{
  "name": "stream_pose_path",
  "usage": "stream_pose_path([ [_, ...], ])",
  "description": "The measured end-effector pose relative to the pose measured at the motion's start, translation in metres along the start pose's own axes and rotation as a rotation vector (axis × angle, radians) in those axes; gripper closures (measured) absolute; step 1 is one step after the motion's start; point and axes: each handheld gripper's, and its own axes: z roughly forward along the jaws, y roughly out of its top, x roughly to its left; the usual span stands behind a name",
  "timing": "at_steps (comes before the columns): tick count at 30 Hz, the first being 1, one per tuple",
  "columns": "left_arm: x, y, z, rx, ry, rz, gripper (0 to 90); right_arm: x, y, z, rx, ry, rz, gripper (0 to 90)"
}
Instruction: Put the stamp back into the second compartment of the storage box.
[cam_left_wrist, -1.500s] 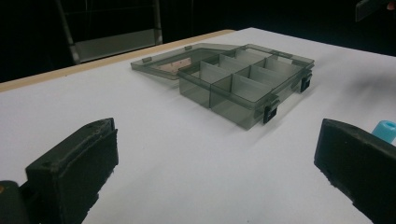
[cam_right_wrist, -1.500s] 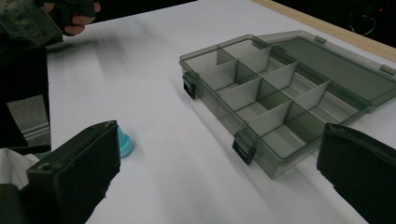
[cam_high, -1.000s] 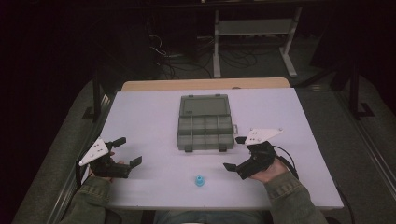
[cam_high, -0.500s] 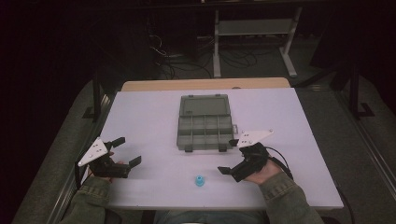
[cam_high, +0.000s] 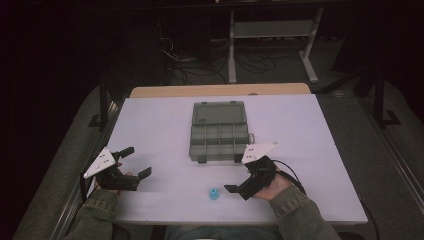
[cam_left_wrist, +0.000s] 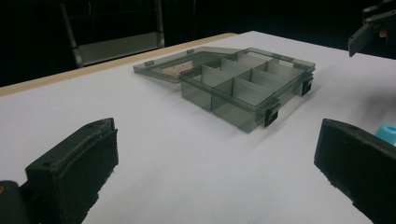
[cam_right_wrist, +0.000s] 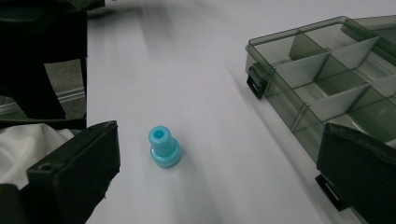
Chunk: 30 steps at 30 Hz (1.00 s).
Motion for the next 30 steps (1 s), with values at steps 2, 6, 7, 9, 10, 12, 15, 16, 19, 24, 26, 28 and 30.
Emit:
stream_pose_path([
  [2,0.0,0.0,0.0,-0.002,0.0,-0.002,0.0,0.001,0.0,0.001,0.003,0.002,0.004,0.0],
  [6,0.0,0.0,0.0,-0.003,-0.002,0.001,0.0,0.002,0.003,0.008,0.01,0.012,0.002,0.0],
  [7,0.0,0.0,0.0,-0.003,-0.002,0.001,0.0,0.002,0.003,0.008,0.01,0.012,0.002,0.0],
  [9,0.0,0.001,0.0,-0.004,-0.004,0.003,0.0,0.003,0.005,0.014,0.019,0.017,-0.001,0.0],
  [10,0.0,0.001,0.0,-0.004,-0.004,0.003,0.0,0.003,0.005,0.015,0.022,0.021,-0.002,0.0],
  [12,0.0,0.001,0.0,-0.004,-0.005,0.005,0.0,0.004,0.006,0.019,0.026,0.026,-0.005,0.0],
  [15,0.0,0.001,0.0,-0.003,-0.004,0.004,0.0,0.005,0.007,0.023,0.032,0.031,-0.005,0.0],
  [16,0.0,0.001,0.0,-0.002,-0.003,0.009,0.0,0.004,0.007,0.026,0.045,0.026,-0.044,0.0],
  [19,0.0,0.001,-0.001,0.0,0.003,0.011,0.0,0.005,0.007,0.029,0.047,0.036,-0.04,0.0],
  [24,0.0,0.002,-0.001,-0.007,0.002,0.016,0.0,0.007,0.006,0.034,0.063,0.041,-0.025,0.0],
  [26,0.0,0.002,-0.001,-0.011,0.001,0.013,0.0,0.007,0.006,0.036,0.068,0.038,-0.038,0.0],
  [28,0.0,0.002,-0.001,-0.012,0.0,0.014,0.0,0.008,0.006,0.039,0.077,0.037,-0.043,0.0],
  [30,0.0,0.002,-0.001,-0.015,0.002,0.011,0.0,0.01,0.007,0.042,0.082,0.043,-0.047,0.0],
])
